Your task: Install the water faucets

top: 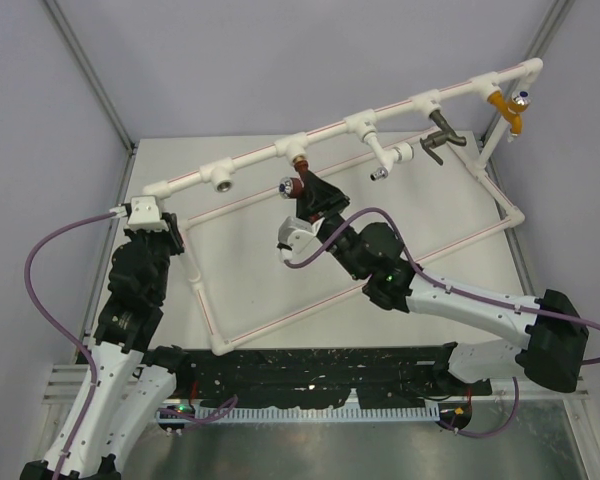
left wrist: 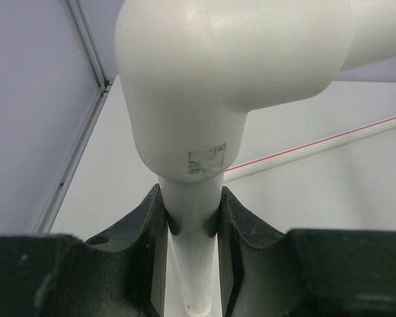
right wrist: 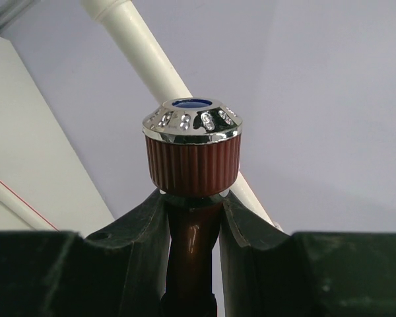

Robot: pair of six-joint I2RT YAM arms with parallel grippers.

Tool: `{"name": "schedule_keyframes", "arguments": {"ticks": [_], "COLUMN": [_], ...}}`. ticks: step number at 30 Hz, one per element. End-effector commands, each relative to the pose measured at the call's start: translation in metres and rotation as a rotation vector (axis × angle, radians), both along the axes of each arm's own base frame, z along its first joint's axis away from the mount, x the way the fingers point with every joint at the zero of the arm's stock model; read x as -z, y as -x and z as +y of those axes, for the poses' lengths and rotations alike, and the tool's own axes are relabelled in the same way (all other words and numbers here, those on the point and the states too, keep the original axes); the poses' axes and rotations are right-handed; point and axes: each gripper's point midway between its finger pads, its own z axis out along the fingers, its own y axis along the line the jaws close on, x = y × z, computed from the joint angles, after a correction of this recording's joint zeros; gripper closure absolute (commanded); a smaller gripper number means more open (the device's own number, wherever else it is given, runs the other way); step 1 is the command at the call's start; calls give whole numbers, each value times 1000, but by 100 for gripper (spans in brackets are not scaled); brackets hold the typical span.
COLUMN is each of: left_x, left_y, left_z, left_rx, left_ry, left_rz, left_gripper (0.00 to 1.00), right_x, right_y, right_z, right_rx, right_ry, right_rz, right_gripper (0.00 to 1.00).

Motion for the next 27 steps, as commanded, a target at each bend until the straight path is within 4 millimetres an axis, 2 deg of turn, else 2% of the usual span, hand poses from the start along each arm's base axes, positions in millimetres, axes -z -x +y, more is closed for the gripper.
{"name": "schedule_keyframes", "arguments": {"ticks": [1, 6, 14, 20, 27], "left_x": [57, 56, 51, 46, 45], "left_y": [14, 15, 18, 21, 24], "left_z": [-17, -18, -17, -18, -25], "left_rx": [115, 119, 117, 120, 146], "left_ry": [-72, -68, -59, -58, -56], "left_rz": [204, 201, 175, 154, 146], "left_gripper": [100, 100, 100, 100, 100], "right_x": [23, 32, 32, 34, 47], "right_y": [-20, -25, -19, -17, -21], "right_z": [-5, -9, -16, -18, -25], "right_rx": [31, 48, -53, -112, -123], "right_ry": [-73, -252, -793, -1051, -1338], "right_rz": [169, 280, 491, 593, 701], "right_gripper": [95, 95, 95, 95, 95]}}
